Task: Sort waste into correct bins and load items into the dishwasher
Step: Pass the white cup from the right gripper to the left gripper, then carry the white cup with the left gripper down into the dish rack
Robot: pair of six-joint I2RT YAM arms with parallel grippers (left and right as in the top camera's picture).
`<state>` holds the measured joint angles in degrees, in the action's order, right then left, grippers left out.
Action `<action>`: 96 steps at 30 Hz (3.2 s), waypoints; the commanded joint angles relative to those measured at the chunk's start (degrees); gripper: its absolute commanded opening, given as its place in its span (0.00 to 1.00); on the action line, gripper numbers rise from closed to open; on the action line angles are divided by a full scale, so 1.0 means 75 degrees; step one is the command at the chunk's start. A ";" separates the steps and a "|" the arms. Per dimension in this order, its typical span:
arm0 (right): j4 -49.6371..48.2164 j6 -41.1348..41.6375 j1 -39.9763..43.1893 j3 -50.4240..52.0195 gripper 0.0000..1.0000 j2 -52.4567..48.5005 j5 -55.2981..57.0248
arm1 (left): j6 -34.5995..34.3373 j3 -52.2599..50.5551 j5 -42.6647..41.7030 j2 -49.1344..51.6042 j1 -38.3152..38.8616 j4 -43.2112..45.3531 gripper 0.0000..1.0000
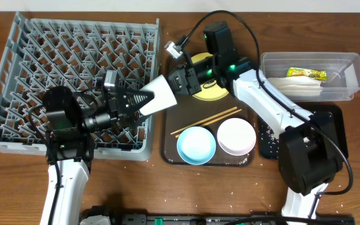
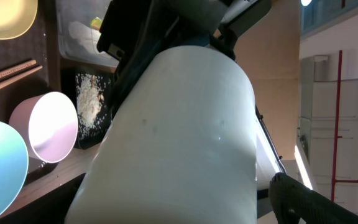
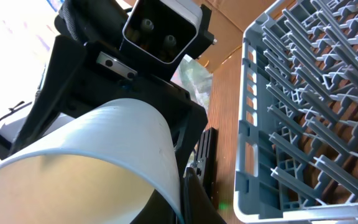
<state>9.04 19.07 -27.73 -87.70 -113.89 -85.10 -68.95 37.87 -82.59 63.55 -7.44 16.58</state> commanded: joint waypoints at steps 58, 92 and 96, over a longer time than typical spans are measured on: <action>0.1929 -0.0761 0.1046 -0.0047 0.99 -0.0076 0.2028 | 0.0487 0.0125 0.1483 -0.0023 -0.0402 0.0717 0.19; 0.6432 -0.1935 0.1355 -0.1749 0.99 0.0029 0.7533 | 0.5077 0.4741 1.0270 0.0111 0.1582 -1.0043 0.12; 0.7038 -0.1926 0.1218 -0.2530 0.99 0.0096 0.8274 | 0.5074 0.4741 1.0340 0.0274 0.1725 -1.0386 0.12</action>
<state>60.49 5.56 -17.39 -102.89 -113.99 -29.02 -32.03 72.47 -8.38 64.47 4.84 -60.25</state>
